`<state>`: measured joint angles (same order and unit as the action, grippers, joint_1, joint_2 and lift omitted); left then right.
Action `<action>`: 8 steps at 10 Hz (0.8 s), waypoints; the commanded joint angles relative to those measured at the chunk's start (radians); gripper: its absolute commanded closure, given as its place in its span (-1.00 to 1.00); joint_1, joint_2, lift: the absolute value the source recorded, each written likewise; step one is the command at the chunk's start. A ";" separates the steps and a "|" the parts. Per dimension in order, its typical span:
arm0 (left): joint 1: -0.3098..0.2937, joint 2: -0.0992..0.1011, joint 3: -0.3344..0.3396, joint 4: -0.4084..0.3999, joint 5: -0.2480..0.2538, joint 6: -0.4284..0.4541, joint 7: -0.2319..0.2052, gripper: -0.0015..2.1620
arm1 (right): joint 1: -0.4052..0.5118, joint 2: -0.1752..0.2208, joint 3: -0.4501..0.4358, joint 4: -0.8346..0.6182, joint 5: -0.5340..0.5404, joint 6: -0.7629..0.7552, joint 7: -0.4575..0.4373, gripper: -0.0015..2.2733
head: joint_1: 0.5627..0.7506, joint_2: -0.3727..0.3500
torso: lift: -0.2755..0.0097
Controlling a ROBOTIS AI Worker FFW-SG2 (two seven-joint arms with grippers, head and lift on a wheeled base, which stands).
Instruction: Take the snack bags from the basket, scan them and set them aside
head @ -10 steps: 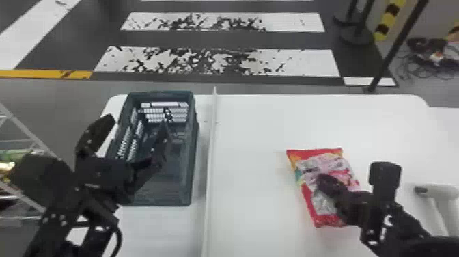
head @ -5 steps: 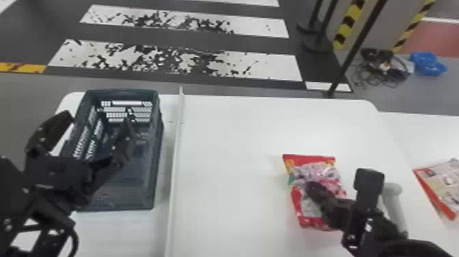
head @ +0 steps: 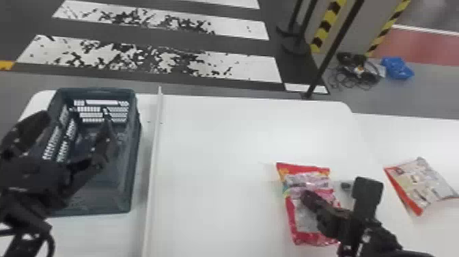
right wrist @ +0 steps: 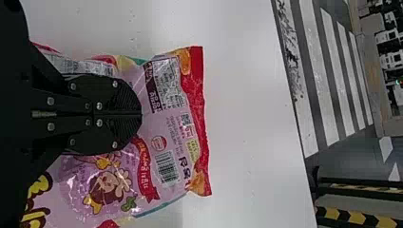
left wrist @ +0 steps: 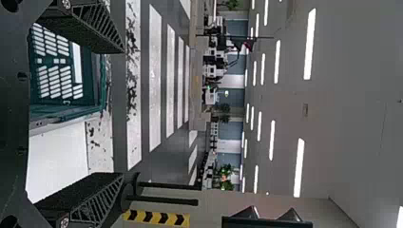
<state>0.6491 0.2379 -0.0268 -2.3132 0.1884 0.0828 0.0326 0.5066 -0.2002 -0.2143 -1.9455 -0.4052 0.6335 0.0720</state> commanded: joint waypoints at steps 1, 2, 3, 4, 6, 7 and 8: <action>-0.002 0.000 -0.001 0.000 0.000 -0.001 0.001 -0.93 | 0.006 0.002 0.003 -0.009 -0.004 -0.008 0.000 0.98 | 0.41 -0.44 | 0.41; 0.000 0.001 -0.001 -0.002 0.000 -0.004 0.001 -0.93 | 0.013 0.002 -0.004 -0.041 -0.010 -0.014 0.000 0.98 | 0.41 -0.43 | 0.41; 0.001 0.001 -0.001 -0.002 0.000 -0.004 0.001 -0.93 | 0.024 0.001 -0.017 -0.096 -0.012 -0.014 0.005 0.94 | 0.41 -0.43 | 0.41; 0.003 0.000 -0.001 -0.003 0.000 -0.004 0.000 -0.93 | 0.035 0.001 -0.033 -0.153 -0.012 -0.017 0.008 0.94 | 0.41 -0.42 | 0.41; 0.004 0.000 -0.008 -0.006 -0.003 -0.007 -0.003 -0.93 | 0.018 -0.002 -0.051 -0.156 -0.009 -0.045 0.008 0.95 | 0.41 -0.43 | 0.41; 0.007 -0.002 -0.013 -0.006 -0.004 -0.007 -0.003 -0.93 | -0.002 -0.007 -0.051 -0.112 0.005 -0.063 0.012 0.95 | 0.41 -0.45 | 0.41; 0.009 -0.002 -0.013 -0.006 -0.006 -0.007 -0.003 -0.93 | -0.013 -0.008 -0.051 -0.072 0.006 -0.070 0.017 0.95 | 0.41 -0.48 | 0.41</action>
<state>0.6566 0.2364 -0.0392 -2.3193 0.1831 0.0760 0.0290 0.5004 -0.2072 -0.2653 -2.0383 -0.4010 0.5678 0.0886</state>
